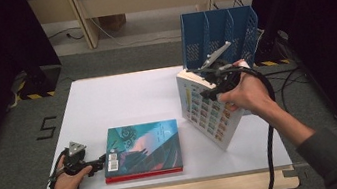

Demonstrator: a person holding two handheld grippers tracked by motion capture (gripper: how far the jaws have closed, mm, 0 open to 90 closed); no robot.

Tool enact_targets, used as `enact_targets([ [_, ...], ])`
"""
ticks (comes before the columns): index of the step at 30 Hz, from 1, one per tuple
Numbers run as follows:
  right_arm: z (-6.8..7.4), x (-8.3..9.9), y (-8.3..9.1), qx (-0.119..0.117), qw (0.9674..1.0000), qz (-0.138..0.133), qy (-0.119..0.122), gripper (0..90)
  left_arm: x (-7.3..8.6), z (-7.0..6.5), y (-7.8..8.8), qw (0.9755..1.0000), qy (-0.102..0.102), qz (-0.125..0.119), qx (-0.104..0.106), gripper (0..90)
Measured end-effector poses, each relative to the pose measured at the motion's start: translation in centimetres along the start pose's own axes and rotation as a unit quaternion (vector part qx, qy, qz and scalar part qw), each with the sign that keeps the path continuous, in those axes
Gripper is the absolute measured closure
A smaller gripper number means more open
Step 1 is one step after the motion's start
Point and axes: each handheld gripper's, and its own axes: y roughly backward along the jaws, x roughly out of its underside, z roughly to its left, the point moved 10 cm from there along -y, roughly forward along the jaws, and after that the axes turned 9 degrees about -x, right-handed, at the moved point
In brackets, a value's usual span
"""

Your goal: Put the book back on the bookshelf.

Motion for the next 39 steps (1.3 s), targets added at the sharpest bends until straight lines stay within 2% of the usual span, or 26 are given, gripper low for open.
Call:
enact_targets([
  [6,-1.0,-1.0,2.4,-0.010,0.9986,-0.045,-0.025,74.0,0.0,0.0,0.0,1.0000,0.000,0.001,0.001,12.2],
  [12,-1.8,-1.7,4.3,-0.009,0.9970,-0.066,-0.041,74.0,0.0,0.0,0.0,1.0000,0.000,0.001,0.001,12.1],
  [19,-2.8,-2.3,5.5,0.001,0.9955,-0.078,-0.053,74.0,0.0,0.0,0.0,1.0000,0.000,0.001,0.001,12.1],
  [27,-4.8,-3.8,8.0,0.033,0.9935,-0.090,-0.061,74.0,0.0,0.0,0.0,1.0000,0.000,0.001,0.001,12.0],
  [28,-5.4,-4.1,8.6,0.042,0.9926,-0.094,-0.065,74.0,0.0,0.0,0.0,1.0000,0.000,0.001,0.001,12.0],
  [29,-5.4,-4.1,8.6,0.042,0.9926,-0.094,-0.065,74.0,0.0,0.0,0.0,1.0000,0.000,0.001,0.001,12.0],
  [30,-6.2,-4.4,9.1,0.052,0.9911,-0.097,-0.074,74.0,0.0,0.0,0.0,1.0000,-0.001,0.001,0.001,12.0],
  [31,-6.2,-4.4,9.1,0.052,0.9911,-0.097,-0.074,74.0,0.0,0.0,0.0,1.0000,-0.001,0.001,0.001,12.0],
  [34,-7.8,-5.2,9.3,0.066,0.9891,-0.098,-0.088,73.9,0.0,0.0,0.0,1.0000,-0.001,0.001,0.001,11.9],
  [35,-7.8,-5.2,9.3,0.066,0.9891,-0.098,-0.088,73.9,0.0,0.0,0.0,1.0000,-0.001,0.001,0.001,11.9],
  [36,-8.7,-5.7,9.2,0.076,0.9887,-0.091,-0.091,73.9,0.0,0.0,0.0,1.0000,0.000,0.001,0.001,11.9],
  [39,-9.5,-6.1,9.0,0.082,0.9882,-0.084,-0.099,73.9,0.0,0.0,0.0,1.0000,0.000,0.001,0.001,11.9],
])
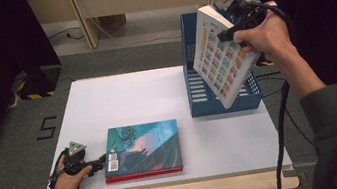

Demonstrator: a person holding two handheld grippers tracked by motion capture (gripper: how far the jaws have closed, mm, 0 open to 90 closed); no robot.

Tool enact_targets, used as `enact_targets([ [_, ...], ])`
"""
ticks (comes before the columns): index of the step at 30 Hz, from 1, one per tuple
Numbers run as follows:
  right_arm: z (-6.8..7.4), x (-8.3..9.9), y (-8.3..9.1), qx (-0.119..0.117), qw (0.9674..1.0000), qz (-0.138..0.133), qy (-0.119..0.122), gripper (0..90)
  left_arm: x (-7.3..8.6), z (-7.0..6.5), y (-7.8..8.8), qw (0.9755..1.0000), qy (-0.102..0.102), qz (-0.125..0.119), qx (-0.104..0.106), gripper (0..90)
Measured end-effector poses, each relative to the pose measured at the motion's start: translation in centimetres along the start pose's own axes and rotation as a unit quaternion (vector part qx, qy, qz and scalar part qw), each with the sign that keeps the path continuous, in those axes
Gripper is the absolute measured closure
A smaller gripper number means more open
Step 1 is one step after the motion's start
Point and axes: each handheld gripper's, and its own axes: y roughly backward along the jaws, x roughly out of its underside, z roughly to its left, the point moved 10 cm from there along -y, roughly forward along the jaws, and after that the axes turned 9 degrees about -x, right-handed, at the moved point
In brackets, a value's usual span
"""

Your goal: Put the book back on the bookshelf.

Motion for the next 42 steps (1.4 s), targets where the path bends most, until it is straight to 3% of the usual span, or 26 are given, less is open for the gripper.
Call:
enact_targets([
  [3,-0.7,-0.8,-0.8,0.006,0.9997,0.023,-0.004,73.9,0.0,0.0,0.0,1.0000,0.000,0.000,0.000,11.9],
  [4,-1.1,-1.3,-1.5,0.013,0.9990,0.043,-0.004,73.9,0.0,0.0,0.0,1.0000,0.000,0.000,0.000,11.9],
  [8,-1.5,-2.0,-2.1,0.019,0.9980,0.059,-0.008,73.9,0.0,0.0,0.0,1.0000,0.000,0.000,0.001,11.8],
  [10,-1.9,-2.3,-2.7,0.020,0.9963,0.083,-0.011,73.9,0.0,0.0,0.0,1.0000,0.000,0.000,0.002,11.7],
  [16,-2.4,-3.0,-3.6,0.029,0.9942,0.102,-0.014,73.9,0.0,0.0,0.0,1.0000,-0.001,-0.001,0.001,11.4],
  [23,-3.1,-4.5,-4.2,0.039,0.9951,0.087,-0.027,73.9,0.0,0.0,0.0,1.0000,-0.001,0.000,0.001,11.2],
  [32,-3.5,-5.6,-6.0,0.029,0.9959,0.069,-0.051,73.9,0.0,0.0,0.0,1.0000,-0.001,0.000,0.003,11.2],
  [42,-5.2,-6.5,-9.2,0.029,0.9936,0.028,-0.106,73.9,0.0,0.0,0.0,1.0000,-0.001,0.000,0.003,11.0],
])
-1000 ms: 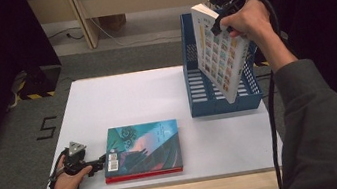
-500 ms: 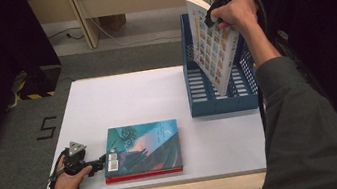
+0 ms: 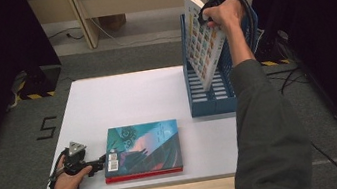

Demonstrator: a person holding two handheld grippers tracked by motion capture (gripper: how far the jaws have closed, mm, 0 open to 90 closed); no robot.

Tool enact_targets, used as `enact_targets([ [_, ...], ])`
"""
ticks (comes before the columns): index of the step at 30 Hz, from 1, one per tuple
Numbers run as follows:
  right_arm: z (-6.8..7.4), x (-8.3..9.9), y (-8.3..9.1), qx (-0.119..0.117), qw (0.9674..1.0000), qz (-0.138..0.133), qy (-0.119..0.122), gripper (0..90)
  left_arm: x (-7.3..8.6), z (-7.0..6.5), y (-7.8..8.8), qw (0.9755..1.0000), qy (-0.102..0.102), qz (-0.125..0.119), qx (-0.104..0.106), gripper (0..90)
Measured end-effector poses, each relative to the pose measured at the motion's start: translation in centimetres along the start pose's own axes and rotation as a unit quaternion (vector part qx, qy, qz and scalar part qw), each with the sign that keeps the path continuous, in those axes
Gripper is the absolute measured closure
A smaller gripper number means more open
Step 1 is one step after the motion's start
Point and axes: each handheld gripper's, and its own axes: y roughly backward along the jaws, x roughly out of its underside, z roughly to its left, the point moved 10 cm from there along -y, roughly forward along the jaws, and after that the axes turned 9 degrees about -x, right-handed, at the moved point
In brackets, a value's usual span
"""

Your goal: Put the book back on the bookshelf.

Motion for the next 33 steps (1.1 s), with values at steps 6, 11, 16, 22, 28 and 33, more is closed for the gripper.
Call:
enact_targets([
  [6,-0.5,-0.4,-1.3,-0.006,0.9994,-0.022,-0.025,73.8,0.0,0.0,0.0,1.0000,0.000,0.000,0.001,10.7],
  [11,-1.0,0.1,-2.6,-0.018,0.9984,-0.029,-0.045,73.8,0.0,0.0,0.0,1.0000,0.000,0.000,0.001,10.6],
  [16,-1.6,0.9,-3.7,-0.025,0.9975,-0.023,-0.062,73.8,0.0,0.0,0.0,1.0000,0.000,0.000,0.001,10.5],
  [22,-2.2,1.4,-4.9,-0.038,0.9953,-0.032,-0.083,73.6,0.0,0.0,0.0,1.0000,0.000,0.000,0.001,10.4],
  [28,-2.4,1.5,-5.8,-0.042,0.9932,-0.040,-0.101,73.5,0.0,0.0,0.0,1.0000,0.000,0.000,0.001,10.4],
  [33,-2.3,1.5,-7.0,-0.038,0.9936,-0.033,-0.101,73.3,0.0,0.0,0.0,1.0000,-0.001,0.000,0.001,10.3],
])
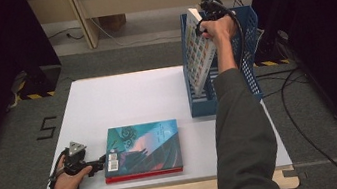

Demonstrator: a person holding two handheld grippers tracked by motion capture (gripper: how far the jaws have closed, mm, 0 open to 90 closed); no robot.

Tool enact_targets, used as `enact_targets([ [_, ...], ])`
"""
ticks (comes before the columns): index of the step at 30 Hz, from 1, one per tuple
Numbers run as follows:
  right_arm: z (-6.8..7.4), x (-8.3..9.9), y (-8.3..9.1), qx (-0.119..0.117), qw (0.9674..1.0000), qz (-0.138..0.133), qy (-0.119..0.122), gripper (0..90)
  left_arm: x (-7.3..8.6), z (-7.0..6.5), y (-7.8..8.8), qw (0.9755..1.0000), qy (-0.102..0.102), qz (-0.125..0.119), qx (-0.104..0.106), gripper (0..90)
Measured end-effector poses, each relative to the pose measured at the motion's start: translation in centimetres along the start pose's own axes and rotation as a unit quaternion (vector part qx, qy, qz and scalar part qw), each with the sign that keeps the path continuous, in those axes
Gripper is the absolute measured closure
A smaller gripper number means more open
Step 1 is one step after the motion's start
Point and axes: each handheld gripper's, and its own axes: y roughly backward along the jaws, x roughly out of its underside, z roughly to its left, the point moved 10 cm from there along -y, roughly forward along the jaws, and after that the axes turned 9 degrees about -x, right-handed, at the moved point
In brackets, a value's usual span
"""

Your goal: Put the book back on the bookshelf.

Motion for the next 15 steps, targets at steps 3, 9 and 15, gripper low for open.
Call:
enact_targets([
  [3,0.1,0.1,-0.4,-0.003,1.0000,0.002,-0.002,73.2,0.0,0.0,0.0,1.0000,0.000,0.000,0.000,10.3],
  [9,0.4,0.5,-1.9,-0.006,0.9999,0.014,-0.001,71.8,0.0,0.0,0.0,1.0000,0.000,-0.001,-0.001,10.3],
  [15,1.0,0.7,-2.3,-0.016,0.9997,0.021,0.000,68.3,0.0,0.0,0.0,1.0000,-0.001,-0.001,-0.001,10.1],
])
